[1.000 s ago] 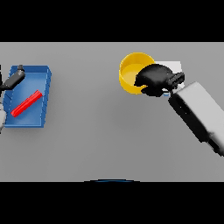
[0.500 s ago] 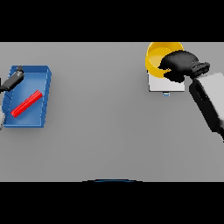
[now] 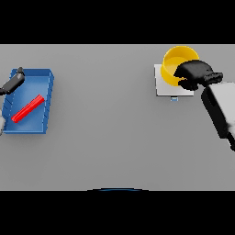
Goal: Pick up the red beaker and tilt it to pour out 1 green nut into yellow bowl. Pick up the yellow bowl and place it on the metallic measuring scale.
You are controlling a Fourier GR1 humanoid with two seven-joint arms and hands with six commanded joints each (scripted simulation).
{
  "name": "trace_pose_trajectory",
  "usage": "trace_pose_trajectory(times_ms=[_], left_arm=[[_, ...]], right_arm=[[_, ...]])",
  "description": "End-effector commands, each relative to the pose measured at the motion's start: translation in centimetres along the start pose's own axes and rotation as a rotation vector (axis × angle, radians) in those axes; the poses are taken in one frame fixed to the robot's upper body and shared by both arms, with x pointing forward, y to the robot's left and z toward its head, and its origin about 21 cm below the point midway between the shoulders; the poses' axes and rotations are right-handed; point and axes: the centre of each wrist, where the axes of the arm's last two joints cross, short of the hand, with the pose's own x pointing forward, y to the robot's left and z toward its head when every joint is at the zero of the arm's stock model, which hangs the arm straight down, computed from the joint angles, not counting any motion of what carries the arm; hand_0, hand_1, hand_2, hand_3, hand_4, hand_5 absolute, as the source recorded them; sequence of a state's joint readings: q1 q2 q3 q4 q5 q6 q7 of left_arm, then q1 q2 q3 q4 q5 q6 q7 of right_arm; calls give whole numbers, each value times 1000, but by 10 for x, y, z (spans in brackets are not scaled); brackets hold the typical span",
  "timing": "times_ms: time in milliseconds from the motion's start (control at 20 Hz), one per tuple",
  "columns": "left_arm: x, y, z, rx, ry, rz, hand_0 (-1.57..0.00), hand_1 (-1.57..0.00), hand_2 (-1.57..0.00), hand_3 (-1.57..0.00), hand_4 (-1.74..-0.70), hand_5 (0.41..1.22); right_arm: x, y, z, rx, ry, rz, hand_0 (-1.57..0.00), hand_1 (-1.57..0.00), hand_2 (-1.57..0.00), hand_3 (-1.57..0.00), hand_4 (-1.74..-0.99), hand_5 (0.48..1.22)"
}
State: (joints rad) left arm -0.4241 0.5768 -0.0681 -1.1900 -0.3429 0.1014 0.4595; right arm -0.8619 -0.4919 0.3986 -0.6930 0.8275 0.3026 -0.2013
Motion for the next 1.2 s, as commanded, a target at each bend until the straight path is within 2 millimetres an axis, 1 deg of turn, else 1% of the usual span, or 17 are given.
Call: trace_pose_trajectory(times_ms=[0, 150, 200, 250, 300, 350, 400, 450, 550, 600, 700, 800, 900, 950, 1000, 1050, 1150], left_arm=[[1, -3, 0, -10, 6, 3, 1, 1, 1, 1, -728, 675], [1, -1, -1, -7, 11, -9, 1, 1, 1, 1, -723, 671], [2, 0, -1, -8, 5, -12, 1, 1, 1, 1, -723, 669], [1, -1, -2, -3, 1, -13, 1, 1, 1, 1, -722, 668], [0, -2, -2, 0, -1, -13, 1, 1, 1, 1, -724, 667], [2, -3, -1, 1, 2, -13, 1, 1, 1, 1, -725, 669], [-2, -2, -2, -8, 8, -16, 1, 1, 1, 1, -724, 671], [3, -4, -2, -13, 3, -8, 1, 1, 1, 1, -722, 671], [3, -1, -3, -10, 1, -5, 1, 1, 1, 1, -719, 668], [4, -4, -3, -13, -2, -7, 1, 1, 1, 1, -719, 667], [2, -7, -5, -17, 5, -2, 1, 1, 1, 1, -720, 663], [1, -7, -2, -20, 1, -5, 1, 1, 1, 1, -724, 662], [2, -7, -3, -13, 7, -11, 1, 1, 1, 1, -722, 664], [4, -5, -5, -7, 14, -13, 1, 1, 1, 1, -722, 664], [4, -8, -6, -2, 13, -5, 1, 1, 1, 1, -723, 664], [0, -5, -6, -3, 11, -5, 1, 1, 1, 1, -725, 664], [-1, -5, -3, -11, 3, -12, 1, 1, 1, 1, -724, 664]], right_arm=[[-3, 4, -2, 5, -12, -14, -1571, -1571, -1362, -1338, -1741, 1221], [-3, 6, -4, 0, -24, -35, -1556, -1571, -1338, -1436, -1741, 1221], [-4, 5, -6, 2, -23, -38, -1501, -1571, -1330, -1463, -1741, 1221], [-2, 6, -7, 2, -15, -38, -1464, -1571, -1335, -1451, -1741, 1221], [-3, 7, -7, 1, -20, -41, -1448, -1501, -1382, -1390, -1734, 1221], [-3, 6, -8, 1, -21, -50, -1472, -1479, -1420, -1244, -1736, 1221], [-4, 6, -8, 0, -22, -57, -1492, -1484, -1450, -1097, -1737, 1221], [-2, 8, -8, 5, -16, -61, -1439, -1337, -1286, -990, -1688, 1221], [-2, 6, -7, 17, -22, -41, -990, -882, -921, -796, -1629, 1080], [-1, 4, -8, 28, -11, -26, -792, -705, -782, -723, -1609, 1029], [1, 4, -10, 54, -12, 2, -507, -451, -553, -604, -1579, 955], [-2, 5, -9, 51, -30, 17, -324, -288, -381, -506, -1560, 909], [-2, 8, -9, 52, -50, 19, -207, -184, -244, -429, -1552, 876], [0, 4, -10, 36, -62, 10, -165, -147, -195, -394, -1546, 856], [-1, 7, -9, 33, -63, 10, -132, -117, -156, -359, -1542, 838], [-2, 4, -9, 31, -61, 10, -105, -94, -124, -328, -1537, 822], [-1, 7, -11, 44, -47, 0, -67, -60, -79, -268, -1523, 798]])
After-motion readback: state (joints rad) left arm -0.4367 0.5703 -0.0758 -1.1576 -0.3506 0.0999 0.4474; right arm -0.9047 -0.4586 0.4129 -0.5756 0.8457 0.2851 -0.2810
